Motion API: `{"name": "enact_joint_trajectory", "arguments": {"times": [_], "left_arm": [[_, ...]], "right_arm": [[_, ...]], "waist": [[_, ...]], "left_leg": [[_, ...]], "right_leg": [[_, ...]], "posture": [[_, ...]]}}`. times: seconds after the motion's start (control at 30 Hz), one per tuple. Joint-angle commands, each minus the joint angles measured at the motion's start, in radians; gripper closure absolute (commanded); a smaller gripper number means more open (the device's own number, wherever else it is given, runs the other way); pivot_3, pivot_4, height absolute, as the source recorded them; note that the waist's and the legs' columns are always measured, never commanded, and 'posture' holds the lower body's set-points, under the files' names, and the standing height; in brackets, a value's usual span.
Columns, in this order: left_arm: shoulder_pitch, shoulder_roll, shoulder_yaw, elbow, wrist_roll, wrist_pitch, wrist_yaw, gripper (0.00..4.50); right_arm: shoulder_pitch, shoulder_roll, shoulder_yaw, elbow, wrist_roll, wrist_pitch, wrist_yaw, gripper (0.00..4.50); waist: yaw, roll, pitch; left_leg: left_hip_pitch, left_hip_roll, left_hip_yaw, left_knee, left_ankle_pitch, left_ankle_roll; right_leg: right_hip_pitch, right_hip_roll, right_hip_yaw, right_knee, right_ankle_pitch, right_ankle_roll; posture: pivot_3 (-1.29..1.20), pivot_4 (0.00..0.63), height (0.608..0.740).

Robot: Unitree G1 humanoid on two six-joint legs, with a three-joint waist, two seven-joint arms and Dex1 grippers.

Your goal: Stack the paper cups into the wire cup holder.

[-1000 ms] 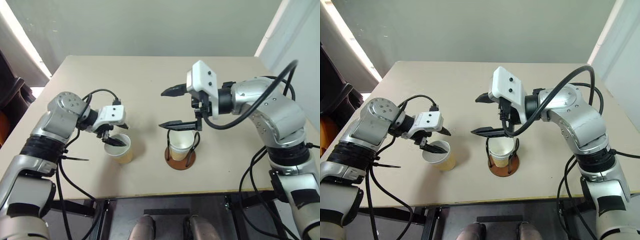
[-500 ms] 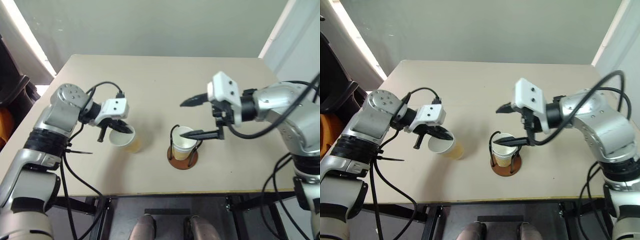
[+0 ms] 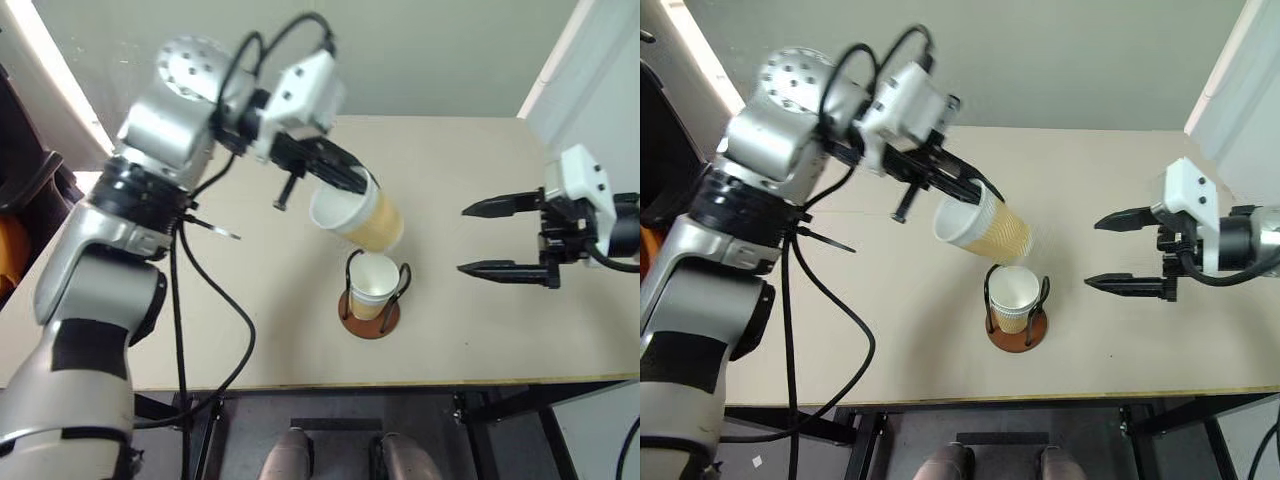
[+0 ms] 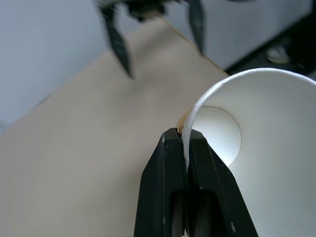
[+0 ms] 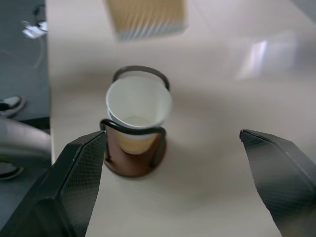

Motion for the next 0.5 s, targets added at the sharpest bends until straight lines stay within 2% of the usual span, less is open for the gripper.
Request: {"name": "enact_joint_trajectory", "arguments": {"times": [0.03, 0.27, 0.37, 0.5], "left_arm": [[-0.066, -0.021, -0.08, 0.041, -0.016, -0.1, -0.041, 4.49], [-0.116, -0.087, -0.202, 0.151, 0.029, -0.237, -0.041, 4.49], [-0.121, -0.089, -0.247, 0.148, 0.001, -0.253, -0.041, 4.49], [-0.131, -0.122, -0.286, 0.212, 0.056, -0.312, -0.041, 4.49]], "right_arm": [[0.022, -0.022, -0.068, -0.057, 0.031, 0.003, -0.025, 0.01], [0.102, -0.045, -0.137, -0.122, 0.062, 0.034, -0.069, 0.01], [0.119, -0.048, -0.156, -0.14, 0.079, 0.043, -0.085, 0.01], [0.151, -0.039, -0.183, -0.177, 0.101, 0.061, -0.122, 0.01]], "waist": [[0.002, 0.0, 0.0], [0.01, 0.0, 0.0], [0.014, 0.0, 0.0], [0.019, 0.0, 0.0]], "left_leg": [[0.0, 0.0, 0.0, 0.0, 0.0, 0.0], [-0.003, -0.002, 0.0, 0.005, -0.003, 0.005], [-0.004, -0.003, 0.001, 0.006, -0.005, 0.006], [-0.006, -0.003, 0.001, 0.011, -0.007, 0.007]], "right_leg": [[0.001, 0.0, 0.0, -0.001, 0.0, 0.001], [0.002, -0.001, 0.001, -0.004, 0.0, 0.007], [0.003, -0.001, 0.002, -0.004, -0.001, 0.009], [0.003, -0.001, 0.002, -0.004, -0.003, 0.012]], "posture": [[0.0, 0.15, 0.74], [0.0, 0.15, 0.74], [0.0, 0.15, 0.74], [0.0, 0.15, 0.74]]}}
